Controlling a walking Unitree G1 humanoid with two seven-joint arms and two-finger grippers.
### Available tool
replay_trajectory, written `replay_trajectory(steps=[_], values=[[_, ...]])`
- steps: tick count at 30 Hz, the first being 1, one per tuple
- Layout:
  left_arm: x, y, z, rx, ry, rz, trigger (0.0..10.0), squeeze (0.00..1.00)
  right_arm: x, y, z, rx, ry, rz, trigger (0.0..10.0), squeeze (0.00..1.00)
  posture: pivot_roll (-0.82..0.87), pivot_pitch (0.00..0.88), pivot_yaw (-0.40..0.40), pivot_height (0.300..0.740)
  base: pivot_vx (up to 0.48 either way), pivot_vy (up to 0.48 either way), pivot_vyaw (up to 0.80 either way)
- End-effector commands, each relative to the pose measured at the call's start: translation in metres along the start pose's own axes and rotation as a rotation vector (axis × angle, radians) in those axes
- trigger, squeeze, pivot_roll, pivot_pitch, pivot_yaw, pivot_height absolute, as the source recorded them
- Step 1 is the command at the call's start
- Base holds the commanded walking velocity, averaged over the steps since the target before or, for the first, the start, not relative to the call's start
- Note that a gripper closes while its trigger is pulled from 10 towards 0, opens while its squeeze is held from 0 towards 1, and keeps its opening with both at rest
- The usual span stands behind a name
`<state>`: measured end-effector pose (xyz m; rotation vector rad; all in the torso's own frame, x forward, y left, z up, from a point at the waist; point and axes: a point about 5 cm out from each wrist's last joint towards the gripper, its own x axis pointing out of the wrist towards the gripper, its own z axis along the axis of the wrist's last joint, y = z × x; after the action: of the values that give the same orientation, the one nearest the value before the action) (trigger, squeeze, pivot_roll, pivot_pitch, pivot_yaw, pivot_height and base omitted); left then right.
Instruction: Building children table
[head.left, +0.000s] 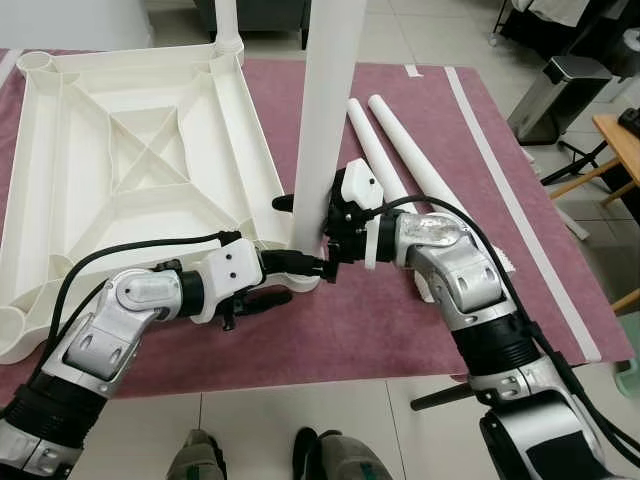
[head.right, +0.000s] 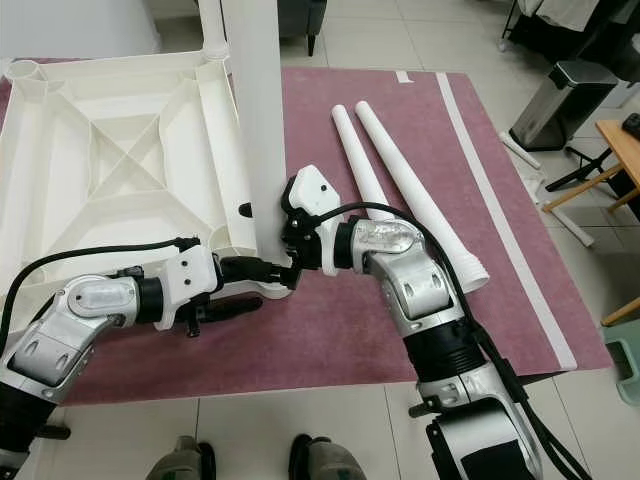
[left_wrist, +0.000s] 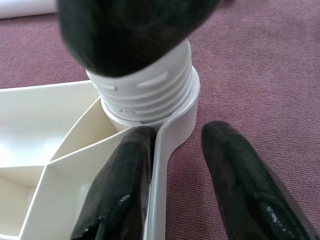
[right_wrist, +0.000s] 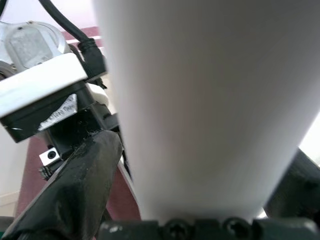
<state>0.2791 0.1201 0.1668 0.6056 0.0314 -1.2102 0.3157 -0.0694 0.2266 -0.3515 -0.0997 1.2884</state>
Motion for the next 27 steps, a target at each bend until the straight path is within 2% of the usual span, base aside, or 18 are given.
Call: replay_trajectory(steps=[1, 4, 12, 13, 14, 15, 16, 17, 18, 19, 20, 23, 26, 27], values=[[0.003, -0.001, -0.005, -0.012, 0.026, 0.02, 0.0, 0.0, 0.004, 0.0, -0.002, -0.008, 0.021, 0.022, 10.0, 0.0, 0.11, 0.186, -0.052, 0.74, 0.0, 0.0, 0.0], [0.002, -0.001, -0.006, -0.022, 0.028, 0.001, 0.0, 0.0, 0.0, -0.007, -0.009, 0.009, 0.046, 0.032, 10.0, 0.0, 0.11, 0.183, -0.046, 0.74, 0.0, 0.0, 0.0], [0.001, -0.001, -0.006, -0.019, 0.033, -0.008, 0.0, 0.0, -0.001, -0.013, -0.015, 0.017, 0.062, 0.069, 10.0, 0.0, 0.11, 0.181, -0.043, 0.74, 0.0, 0.0, 0.0], [0.001, -0.001, -0.006, -0.017, 0.033, -0.009, 0.0, 0.0, 0.001, -0.014, -0.015, 0.015, 0.062, 0.075, 9.6, 0.0, 0.12, 0.179, -0.044, 0.74, 0.0, 0.0, 0.0], [0.001, -0.001, -0.006, -0.015, 0.033, -0.01, 0.0, 0.0, 0.002, -0.014, -0.015, 0.015, 0.06, 0.08, 6.4, 0.0, 0.12, 0.178, -0.043, 0.74, 0.0, 0.0, 0.0], [0.001, -0.002, -0.006, -0.013, 0.033, -0.011, 0.0, 0.0, 0.004, -0.014, -0.015, 0.013, 0.058, 0.084, 4.8, 0.0, 0.12, 0.176, -0.044, 0.74, 0.0, 0.0, 0.0], [0.001, -0.002, -0.006, -0.013, 0.033, -0.011, 0.0, 0.0, 0.004, -0.014, -0.015, 0.013, 0.058, 0.084, 4.8, 0.0, 0.12, 0.176, -0.044, 0.74, 0.0, 0.0, 0.0], [0.001, -0.002, -0.006, -0.012, 0.033, -0.011, 0.0, 0.0, 0.005, -0.014, -0.015, 0.014, 0.055, 0.089, 3.8, 0.0, 0.12, 0.176, -0.043, 0.74, 0.0, 0.0, 0.0], [0.001, -0.002, -0.006, -0.012, 0.033, -0.011, 0.0, 0.0, 0.005, -0.014, -0.015, 0.014, 0.055, 0.089, 3.8, 0.0, 0.12, 0.176, -0.043, 0.74, 0.0, 0.0, 0.0], [0.0, -0.002, -0.006, -0.01, 0.034, -0.011, 0.0, 0.0, 0.007, -0.013, -0.015, 0.016, 0.053, 0.097, 0.7, 0.0, 0.12, 0.175, -0.044, 0.74, 0.0, 0.0, 0.0], [0.0, -0.002, -0.007, -0.008, 0.035, -0.012, 0.0, 0.0, 0.008, -0.012, -0.017, 0.022, 0.048, 0.107, 0.0, 0.0, 0.12, 0.173, -0.044, 0.74, 0.0, 0.0, 0.0], [0.0, -0.002, -0.007, -0.006, 0.036, -0.012, 0.0, 0.0, 0.009, -0.01, -0.02, 0.039, 0.048, 0.103, 0.0, 0.0, 0.12, 0.173, -0.045, 0.74, 0.0, 0.0, 0.0], [0.0, -0.002, -0.006, -0.005, 0.033, -0.01, 0.0, 0.0, 0.01, -0.01, -0.025, 0.054, 0.067, 0.056, 0.0, 0.0, 0.12, 0.172, -0.046, 0.74, 0.0, 0.0, 0.0], [0.0, -0.002, -0.005, -0.006, 0.028, -0.009, 0.0, 0.0, 0.01, -0.011, -0.028, 0.059, 0.093, 0.003, 0.0, 0.0, 0.12, 0.171, -0.048, 0.74, 0.0, 0.0, 0.0]])
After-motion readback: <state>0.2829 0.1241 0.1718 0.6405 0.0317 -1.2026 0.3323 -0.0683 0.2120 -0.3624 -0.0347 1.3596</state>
